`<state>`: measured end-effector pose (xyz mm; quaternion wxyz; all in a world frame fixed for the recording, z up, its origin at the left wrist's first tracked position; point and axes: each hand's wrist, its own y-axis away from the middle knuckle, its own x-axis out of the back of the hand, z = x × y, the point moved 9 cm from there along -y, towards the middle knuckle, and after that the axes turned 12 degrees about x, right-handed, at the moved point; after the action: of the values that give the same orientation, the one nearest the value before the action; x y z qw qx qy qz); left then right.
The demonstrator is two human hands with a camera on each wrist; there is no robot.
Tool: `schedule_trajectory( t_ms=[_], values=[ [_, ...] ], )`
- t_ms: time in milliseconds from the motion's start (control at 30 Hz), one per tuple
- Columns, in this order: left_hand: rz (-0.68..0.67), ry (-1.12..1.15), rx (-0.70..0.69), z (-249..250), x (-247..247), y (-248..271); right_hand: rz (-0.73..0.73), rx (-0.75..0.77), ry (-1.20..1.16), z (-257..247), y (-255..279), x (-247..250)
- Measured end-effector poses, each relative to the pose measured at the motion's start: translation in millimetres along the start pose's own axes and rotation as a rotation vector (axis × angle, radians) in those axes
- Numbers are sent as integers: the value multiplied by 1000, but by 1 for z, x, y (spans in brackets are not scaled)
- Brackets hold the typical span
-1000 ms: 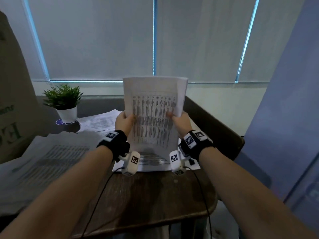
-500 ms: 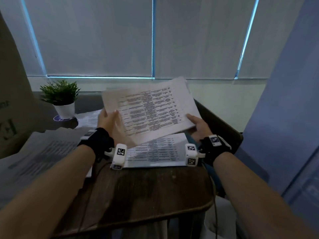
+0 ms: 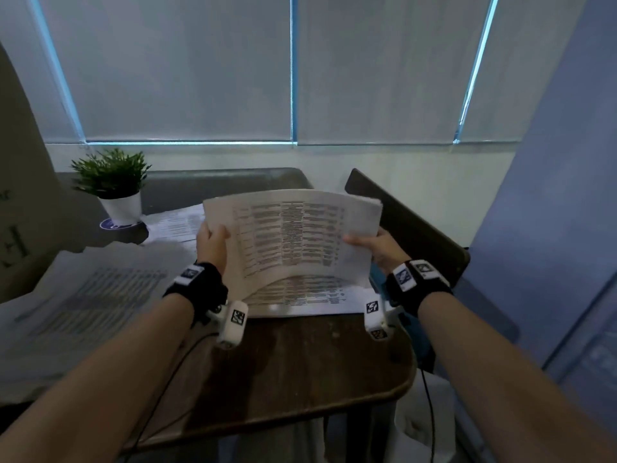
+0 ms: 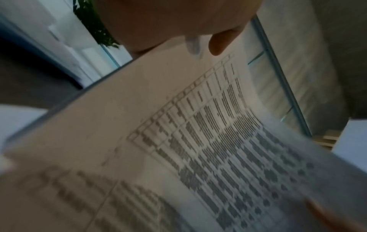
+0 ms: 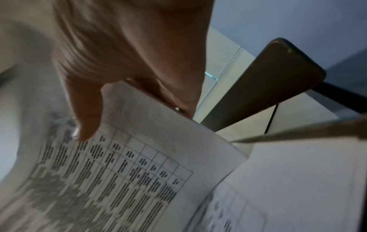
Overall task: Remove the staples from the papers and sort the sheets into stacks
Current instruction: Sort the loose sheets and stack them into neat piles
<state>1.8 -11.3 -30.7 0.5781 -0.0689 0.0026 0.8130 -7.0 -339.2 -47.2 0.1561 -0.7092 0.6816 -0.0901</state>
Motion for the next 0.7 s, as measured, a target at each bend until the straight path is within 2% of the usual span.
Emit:
schedule_trajectory(
  t_ms=[67,167,267,300,367,433,467,600,700],
  values=[
    [34,-31,44,-17,-4,5,-15,20,3,5,-2,-9],
    [50,-36,-85,-4,-8,2,85,9,-45,-5,-11,-11],
    [104,-6,-156,15,8,-7,62,4,-67,-19,-14,1],
    [105,2,-142,12,14,-11,27,-18,-50,-18,-11,3],
    [47,-2,-5,-6,17,-14,-48,-57,12,-7,-2,4],
    [-15,-23,122,-28,10,-16,9,-70,-7,5,3,6],
    [-22,-42,130,-32,6,-16,33,-63,-20,8,3,5],
    [-40,-149,175,-36,-4,-11,-41,-111,5,25,0,-3],
    [28,-223,151,-37,1,-11,173,-85,181,28,-6,21]
  ],
)
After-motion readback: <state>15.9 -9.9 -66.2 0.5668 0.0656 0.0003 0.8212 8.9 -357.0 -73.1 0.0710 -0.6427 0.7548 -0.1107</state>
